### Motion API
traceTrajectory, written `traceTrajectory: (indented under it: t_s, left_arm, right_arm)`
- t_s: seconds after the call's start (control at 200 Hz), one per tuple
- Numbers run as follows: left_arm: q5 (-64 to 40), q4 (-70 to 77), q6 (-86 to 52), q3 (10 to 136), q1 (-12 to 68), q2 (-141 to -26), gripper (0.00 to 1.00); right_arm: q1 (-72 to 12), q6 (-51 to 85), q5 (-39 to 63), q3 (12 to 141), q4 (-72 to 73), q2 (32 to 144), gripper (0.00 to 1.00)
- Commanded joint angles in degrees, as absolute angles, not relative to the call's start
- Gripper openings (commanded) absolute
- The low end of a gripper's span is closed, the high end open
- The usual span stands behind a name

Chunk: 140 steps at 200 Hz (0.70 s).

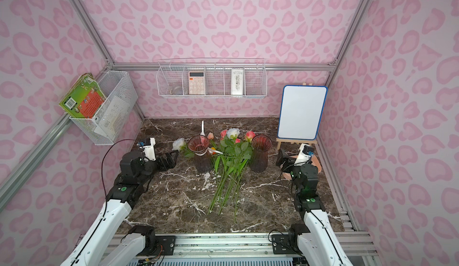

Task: Arrange the flowers in different vases according to their variety
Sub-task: Move the vase to the center of the board.

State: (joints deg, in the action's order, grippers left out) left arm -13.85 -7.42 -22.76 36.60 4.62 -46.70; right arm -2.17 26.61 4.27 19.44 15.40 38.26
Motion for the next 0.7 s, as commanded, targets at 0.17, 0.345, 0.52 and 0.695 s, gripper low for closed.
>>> traceTrajectory:
  t_s: [0.17, 0.345, 0.52, 0.695]
  left_arm:
    - [-13.3, -15.3, -39.4, 32.2, 4.5, -47.2, 0.99]
    - [-14.5, -14.5, -40.3, 31.0, 4.6, -49.0, 0.99]
    - [-18.9, -10.6, -41.2, 28.5, 4.6, -48.6, 0.99]
    - [-20.9, -13.0, -38.3, 28.8, 8.4, -49.5, 0.99]
  right_arm:
    - [-2.2, 29.0, 22.5, 21.0, 10.2, 34.2, 0.98]
    - [-13.9, 23.8, 16.3, 22.1, 6.6, 35.0, 0.98]
    - [-25.5, 21.9, 11.1, 23.4, 8.0, 40.9, 0.97]
    - [-34.6, 21.6, 5.1, 27.0, 8.7, 49.8, 0.91]
